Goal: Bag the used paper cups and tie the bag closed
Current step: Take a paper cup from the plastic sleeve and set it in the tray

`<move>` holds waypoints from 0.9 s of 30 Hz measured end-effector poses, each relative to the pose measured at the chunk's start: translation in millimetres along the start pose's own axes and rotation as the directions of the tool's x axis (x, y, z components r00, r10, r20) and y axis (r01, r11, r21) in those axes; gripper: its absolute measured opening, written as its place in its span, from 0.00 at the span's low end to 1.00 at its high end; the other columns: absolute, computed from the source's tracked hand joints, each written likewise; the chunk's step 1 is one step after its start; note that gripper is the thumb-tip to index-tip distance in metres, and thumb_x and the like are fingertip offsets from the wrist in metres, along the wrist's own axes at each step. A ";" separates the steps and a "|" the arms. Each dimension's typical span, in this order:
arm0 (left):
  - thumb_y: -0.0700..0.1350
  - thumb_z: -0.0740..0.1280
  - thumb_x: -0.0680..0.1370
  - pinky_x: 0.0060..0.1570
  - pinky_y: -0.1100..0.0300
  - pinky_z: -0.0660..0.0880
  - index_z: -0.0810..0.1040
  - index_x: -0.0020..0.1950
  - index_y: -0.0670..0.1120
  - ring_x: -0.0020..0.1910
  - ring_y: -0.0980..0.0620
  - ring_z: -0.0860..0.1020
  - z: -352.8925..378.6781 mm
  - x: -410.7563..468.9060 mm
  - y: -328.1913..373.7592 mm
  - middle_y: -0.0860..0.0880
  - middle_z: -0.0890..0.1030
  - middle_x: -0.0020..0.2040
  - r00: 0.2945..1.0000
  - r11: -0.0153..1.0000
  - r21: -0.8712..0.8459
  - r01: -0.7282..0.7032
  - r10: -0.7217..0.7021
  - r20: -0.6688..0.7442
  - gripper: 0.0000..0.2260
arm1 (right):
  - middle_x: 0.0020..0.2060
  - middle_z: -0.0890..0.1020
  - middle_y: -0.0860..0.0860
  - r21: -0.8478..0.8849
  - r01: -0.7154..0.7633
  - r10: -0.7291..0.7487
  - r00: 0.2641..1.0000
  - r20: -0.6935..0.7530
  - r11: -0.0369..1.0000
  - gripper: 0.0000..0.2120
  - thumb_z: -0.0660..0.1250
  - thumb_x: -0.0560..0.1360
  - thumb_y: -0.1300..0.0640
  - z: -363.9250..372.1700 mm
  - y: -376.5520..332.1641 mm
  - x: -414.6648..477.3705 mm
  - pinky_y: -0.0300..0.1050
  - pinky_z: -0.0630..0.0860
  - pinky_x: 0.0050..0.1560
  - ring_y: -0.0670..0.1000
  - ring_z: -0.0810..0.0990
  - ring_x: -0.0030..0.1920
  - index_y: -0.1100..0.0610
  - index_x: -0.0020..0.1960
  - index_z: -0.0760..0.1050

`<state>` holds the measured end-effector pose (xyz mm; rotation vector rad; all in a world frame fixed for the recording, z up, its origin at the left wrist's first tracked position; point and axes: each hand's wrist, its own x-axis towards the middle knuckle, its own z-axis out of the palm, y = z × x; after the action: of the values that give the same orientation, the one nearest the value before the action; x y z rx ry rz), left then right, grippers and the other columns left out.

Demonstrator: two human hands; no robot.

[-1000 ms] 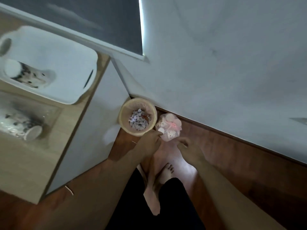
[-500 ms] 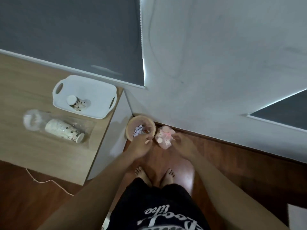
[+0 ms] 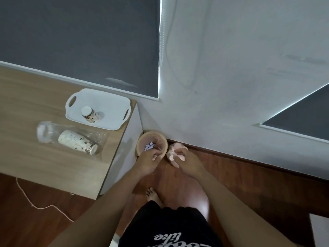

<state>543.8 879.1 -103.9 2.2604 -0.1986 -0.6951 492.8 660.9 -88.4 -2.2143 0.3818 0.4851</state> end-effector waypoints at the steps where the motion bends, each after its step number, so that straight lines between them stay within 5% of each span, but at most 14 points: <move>1: 0.43 0.67 0.87 0.62 0.65 0.69 0.84 0.72 0.44 0.72 0.47 0.81 -3.3 -7.9 -0.3 0.47 0.84 0.72 1.000 1.000 -0.008 -0.004 0.004 -0.015 0.15 | 0.64 0.84 0.46 -0.009 0.025 -0.025 1.000 -0.003 1.000 0.16 0.70 0.83 0.50 2.5 -5.5 -4.7 0.35 0.70 0.59 0.45 0.80 0.63 0.52 0.69 0.80; 9: 0.41 0.69 0.86 0.60 0.65 0.72 0.86 0.70 0.43 0.69 0.45 0.83 -7.5 -81.1 -22.4 0.45 0.85 0.69 0.990 0.998 -0.069 -0.010 0.000 -0.139 0.14 | 0.61 0.85 0.48 -0.051 0.139 -0.139 0.990 -0.004 0.989 0.14 0.71 0.81 0.51 30.1 -28.7 -47.8 0.46 0.77 0.67 0.46 0.83 0.62 0.54 0.66 0.83; 13: 0.45 0.69 0.87 0.61 0.62 0.75 0.86 0.69 0.46 0.66 0.47 0.85 5.1 -121.4 -52.5 0.46 0.86 0.67 0.989 0.997 -0.079 0.020 -0.031 -0.145 0.13 | 0.60 0.84 0.45 -0.043 0.172 -0.172 0.985 0.008 0.984 0.15 0.70 0.82 0.53 45.2 -38.5 -76.7 0.36 0.72 0.61 0.42 0.79 0.60 0.55 0.67 0.82; 16: 0.44 0.69 0.86 0.63 0.58 0.77 0.86 0.69 0.47 0.64 0.48 0.85 1.8 -151.7 -68.4 0.47 0.86 0.66 0.981 0.990 -0.136 0.035 -0.060 -0.186 0.12 | 0.66 0.84 0.47 -0.006 0.178 -0.177 0.982 0.061 0.984 0.17 0.70 0.81 0.49 63.4 -51.8 -90.2 0.45 0.75 0.70 0.46 0.82 0.65 0.52 0.68 0.80; 20: 0.43 0.68 0.87 0.67 0.59 0.77 0.86 0.70 0.47 0.64 0.51 0.83 -26.9 -183.9 -89.4 0.49 0.85 0.66 0.969 0.985 -0.166 0.054 -0.091 -0.228 0.13 | 0.68 0.83 0.46 -0.010 0.211 -0.210 0.973 0.097 0.977 0.17 0.69 0.83 0.47 90.0 -82.1 -99.4 0.38 0.73 0.63 0.45 0.82 0.64 0.51 0.70 0.80; 27: 0.44 0.69 0.86 0.66 0.57 0.79 0.86 0.69 0.47 0.65 0.50 0.83 -106.9 -200.0 -149.3 0.50 0.86 0.67 0.933 0.974 -0.226 0.035 -0.113 -0.342 0.12 | 0.64 0.84 0.47 -0.066 0.265 -0.251 0.953 0.170 0.962 0.17 0.67 0.83 0.47 148.6 -157.7 -80.7 0.41 0.73 0.62 0.47 0.82 0.65 0.49 0.70 0.79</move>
<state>423.2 1119.0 -63.6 2.1449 0.1331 -0.3179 456.8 882.8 -34.8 -2.2490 -0.0166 0.5406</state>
